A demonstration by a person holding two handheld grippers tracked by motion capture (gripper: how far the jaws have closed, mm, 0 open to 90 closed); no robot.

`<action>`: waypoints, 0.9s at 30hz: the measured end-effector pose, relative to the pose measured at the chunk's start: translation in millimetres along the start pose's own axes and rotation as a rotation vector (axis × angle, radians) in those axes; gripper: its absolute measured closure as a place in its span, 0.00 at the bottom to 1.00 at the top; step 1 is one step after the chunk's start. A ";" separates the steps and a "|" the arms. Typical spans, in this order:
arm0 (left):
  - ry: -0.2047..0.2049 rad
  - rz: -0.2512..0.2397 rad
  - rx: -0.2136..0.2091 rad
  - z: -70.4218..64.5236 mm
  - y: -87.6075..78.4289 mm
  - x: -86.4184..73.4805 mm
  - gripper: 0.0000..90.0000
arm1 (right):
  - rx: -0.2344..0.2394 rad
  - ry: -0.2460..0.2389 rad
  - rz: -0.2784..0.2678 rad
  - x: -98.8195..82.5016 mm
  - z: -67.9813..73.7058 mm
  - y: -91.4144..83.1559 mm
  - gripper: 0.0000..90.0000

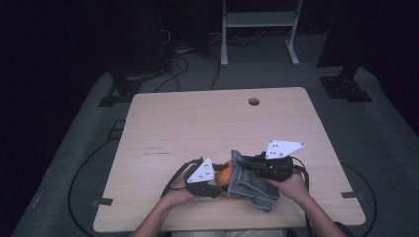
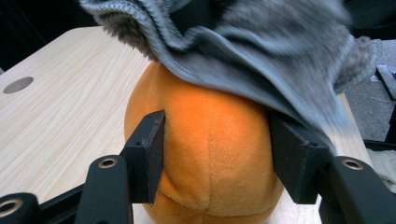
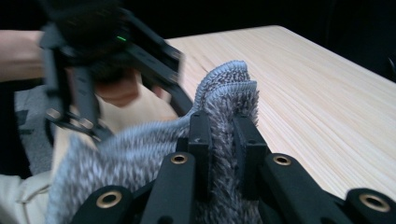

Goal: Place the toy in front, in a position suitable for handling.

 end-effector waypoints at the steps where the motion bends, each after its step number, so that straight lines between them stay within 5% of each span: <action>1: 0.002 0.002 -0.003 0.0 -0.4 -0.6 0.45 | -0.012 0.017 0.000 -4.0 -4.5 -3.4 0.88; 11: -0.017 -0.010 -0.025 4.0 -2.3 -5.7 0.41 | -0.075 0.169 -0.018 -45.7 -31.6 -32.4 0.88; 19: -0.024 -0.005 -0.035 5.1 -3.5 -7.9 0.40 | -0.011 0.190 -0.085 -40.0 -27.4 -35.8 0.88; 23: -0.045 0.004 -0.034 9.1 -6.3 -11.7 0.40 | -0.002 0.196 -0.065 -42.8 -28.8 -27.8 0.88; 27: -0.066 0.004 -0.034 11.9 -7.6 -13.7 0.40 | -0.040 0.213 -0.027 -51.9 -32.9 -31.6 0.88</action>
Point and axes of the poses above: each handheld gripper's, and its own axes: y roughly forward along the jaws, x roughly out of its top, z roughly to its left, the point moved 1 cm from there along y, roughly forward along the jaws, and after that the axes turned 6 degrees about x, right-handed, at the moved point
